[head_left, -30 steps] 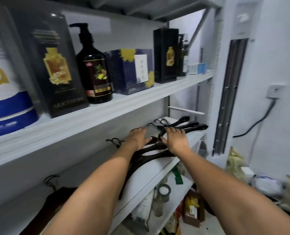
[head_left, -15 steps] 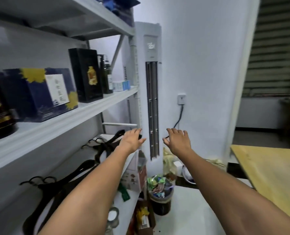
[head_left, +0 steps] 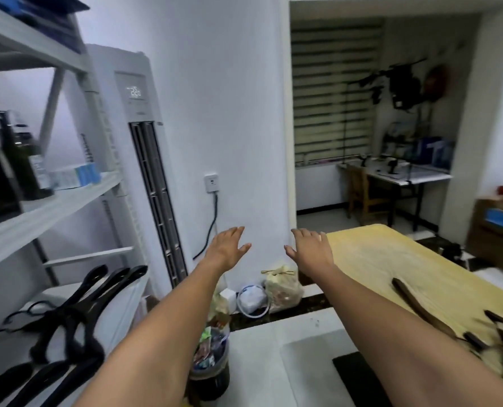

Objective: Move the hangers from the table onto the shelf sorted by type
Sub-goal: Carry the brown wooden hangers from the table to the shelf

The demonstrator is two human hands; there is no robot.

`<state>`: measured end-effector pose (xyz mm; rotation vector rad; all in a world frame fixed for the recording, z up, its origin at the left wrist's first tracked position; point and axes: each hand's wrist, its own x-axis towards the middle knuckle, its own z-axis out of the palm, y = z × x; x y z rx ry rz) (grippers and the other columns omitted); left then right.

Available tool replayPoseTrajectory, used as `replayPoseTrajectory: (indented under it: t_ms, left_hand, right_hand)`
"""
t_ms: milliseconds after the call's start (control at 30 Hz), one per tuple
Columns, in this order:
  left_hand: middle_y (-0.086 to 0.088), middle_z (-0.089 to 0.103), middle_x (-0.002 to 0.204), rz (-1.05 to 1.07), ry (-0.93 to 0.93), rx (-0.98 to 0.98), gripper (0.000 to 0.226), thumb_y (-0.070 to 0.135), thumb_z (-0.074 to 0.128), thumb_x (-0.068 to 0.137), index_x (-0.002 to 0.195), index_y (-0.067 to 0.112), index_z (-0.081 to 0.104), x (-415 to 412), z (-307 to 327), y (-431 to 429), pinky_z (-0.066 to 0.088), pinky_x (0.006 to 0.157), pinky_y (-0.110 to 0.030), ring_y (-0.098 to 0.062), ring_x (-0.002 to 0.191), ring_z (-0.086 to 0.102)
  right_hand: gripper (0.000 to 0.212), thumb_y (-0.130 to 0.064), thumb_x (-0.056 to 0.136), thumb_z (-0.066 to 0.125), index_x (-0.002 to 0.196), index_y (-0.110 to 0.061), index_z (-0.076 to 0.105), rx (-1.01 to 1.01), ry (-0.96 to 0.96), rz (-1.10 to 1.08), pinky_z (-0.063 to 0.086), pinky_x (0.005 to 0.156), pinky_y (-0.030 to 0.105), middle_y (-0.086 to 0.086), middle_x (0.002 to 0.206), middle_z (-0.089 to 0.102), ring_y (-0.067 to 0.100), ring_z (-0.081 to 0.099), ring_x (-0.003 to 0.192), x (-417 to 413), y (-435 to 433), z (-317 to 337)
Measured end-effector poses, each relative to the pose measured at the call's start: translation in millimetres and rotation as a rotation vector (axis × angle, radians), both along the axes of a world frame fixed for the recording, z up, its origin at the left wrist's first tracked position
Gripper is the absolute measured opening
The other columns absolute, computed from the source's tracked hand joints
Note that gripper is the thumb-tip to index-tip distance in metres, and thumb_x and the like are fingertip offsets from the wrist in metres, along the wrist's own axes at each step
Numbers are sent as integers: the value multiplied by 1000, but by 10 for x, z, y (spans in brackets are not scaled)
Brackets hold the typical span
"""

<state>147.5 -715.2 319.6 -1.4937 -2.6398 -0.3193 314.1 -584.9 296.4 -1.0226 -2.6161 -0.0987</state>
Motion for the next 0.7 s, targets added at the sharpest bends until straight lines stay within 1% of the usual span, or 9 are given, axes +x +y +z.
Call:
replayPoseTrajectory:
  t_ms: [167, 333, 533, 700]
  left_hand:
    - [-6, 23, 156, -142, -5, -18, 61, 45, 34, 100, 151, 16, 17, 202, -104, 572, 17, 118, -35, -24, 143, 23]
    - [-6, 25, 156, -253, -32, -18, 60, 44, 35, 99, 151, 16, 19, 364, -265, 1036, 18, 117, -35, -25, 142, 24]
    - [-5, 26, 155, -371, -47, -54, 59, 43, 35, 100, 150, 16, 20, 544, -532, 1597, 20, 116, -35, -24, 141, 25]
    - [-3, 24, 156, -441, -50, -98, 59, 44, 34, 100, 150, 17, 19, 701, -751, 2062, 20, 117, -34, -23, 141, 24]
  right_hand:
    - [58, -49, 99, 34, 147, -18, 29, -55, -9, -132, 22, 112, 41, 4, 149, 39, 25, 38, 135, 329, 349, -81]
    - [58, -50, 99, 33, 146, -17, 30, -85, -41, -248, 24, 111, 42, 6, 146, 42, 27, 40, 132, 663, 635, -230]
    - [59, -50, 100, 32, 147, -15, 27, -151, -101, -388, 24, 112, 43, 7, 148, 38, 29, 39, 133, 1061, 967, -449]
    - [57, -47, 100, 32, 147, -14, 27, -203, -116, -477, 23, 113, 43, 7, 147, 38, 29, 37, 134, 1287, 1293, -609]
